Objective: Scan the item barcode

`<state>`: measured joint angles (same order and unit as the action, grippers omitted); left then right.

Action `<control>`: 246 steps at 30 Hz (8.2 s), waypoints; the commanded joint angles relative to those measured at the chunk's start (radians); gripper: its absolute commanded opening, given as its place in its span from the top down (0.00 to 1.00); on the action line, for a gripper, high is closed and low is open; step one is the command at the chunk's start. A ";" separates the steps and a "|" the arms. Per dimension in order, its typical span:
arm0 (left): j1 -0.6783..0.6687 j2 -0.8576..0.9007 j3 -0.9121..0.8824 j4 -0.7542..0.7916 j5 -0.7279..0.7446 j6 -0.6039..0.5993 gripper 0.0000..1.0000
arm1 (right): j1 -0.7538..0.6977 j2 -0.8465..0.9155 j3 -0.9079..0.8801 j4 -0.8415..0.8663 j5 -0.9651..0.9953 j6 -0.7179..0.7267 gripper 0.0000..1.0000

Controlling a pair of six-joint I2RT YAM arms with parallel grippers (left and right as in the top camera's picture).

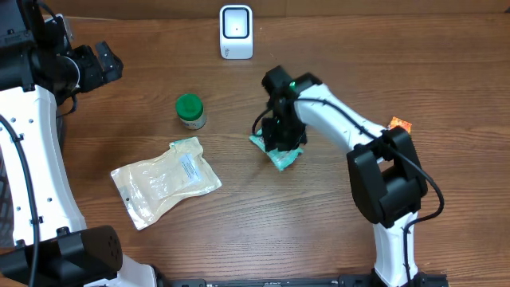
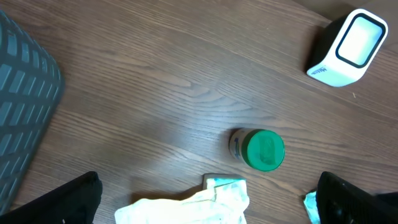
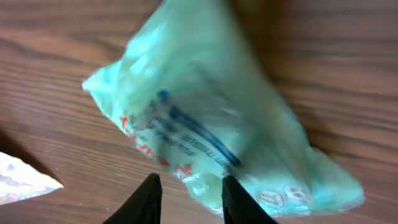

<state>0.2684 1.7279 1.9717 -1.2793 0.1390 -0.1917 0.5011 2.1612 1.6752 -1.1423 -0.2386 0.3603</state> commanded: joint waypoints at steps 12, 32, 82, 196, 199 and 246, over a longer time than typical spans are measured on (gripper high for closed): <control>-0.002 0.000 0.008 0.000 0.008 -0.014 0.00 | 0.010 0.008 0.109 0.153 0.162 0.146 0.70; -0.002 0.000 0.008 0.000 0.008 -0.014 0.00 | 0.030 0.009 -0.007 0.197 0.078 0.056 0.76; -0.002 0.000 0.008 0.000 0.008 -0.014 0.00 | -0.174 -0.024 -0.429 0.373 -0.241 -0.079 0.91; -0.002 0.000 0.008 0.000 0.008 -0.014 0.00 | -0.380 -0.453 -0.547 0.035 0.037 0.048 0.95; -0.002 0.000 0.008 0.000 0.008 -0.014 0.00 | -0.420 -0.557 -0.527 0.029 0.040 0.022 0.73; -0.002 0.000 0.008 0.000 0.008 -0.014 0.01 | -0.932 -0.648 -0.895 0.238 -0.214 -0.238 0.33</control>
<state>0.2684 1.7279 1.9717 -1.2793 0.1394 -0.1917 -0.4362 1.5105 0.8009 -0.9192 -0.4416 0.1299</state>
